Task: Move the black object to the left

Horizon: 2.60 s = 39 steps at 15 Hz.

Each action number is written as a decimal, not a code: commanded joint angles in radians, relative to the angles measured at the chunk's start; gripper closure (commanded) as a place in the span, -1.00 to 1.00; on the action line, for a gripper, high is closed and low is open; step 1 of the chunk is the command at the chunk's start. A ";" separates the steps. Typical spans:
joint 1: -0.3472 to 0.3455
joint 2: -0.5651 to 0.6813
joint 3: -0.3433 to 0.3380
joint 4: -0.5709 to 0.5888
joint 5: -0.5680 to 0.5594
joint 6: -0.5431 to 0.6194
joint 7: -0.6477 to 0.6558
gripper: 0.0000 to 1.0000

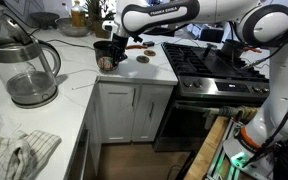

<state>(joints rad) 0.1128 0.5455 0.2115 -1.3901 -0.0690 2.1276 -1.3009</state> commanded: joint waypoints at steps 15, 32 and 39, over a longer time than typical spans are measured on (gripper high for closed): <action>0.027 0.316 -0.008 0.479 0.016 -0.169 -0.032 0.97; 0.036 0.417 -0.020 0.644 -0.017 -0.284 -0.033 0.56; 0.058 0.414 -0.030 0.675 -0.031 -0.287 0.003 -0.51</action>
<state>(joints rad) 0.1502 0.9379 0.1944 -0.7721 -0.0843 1.8750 -1.3202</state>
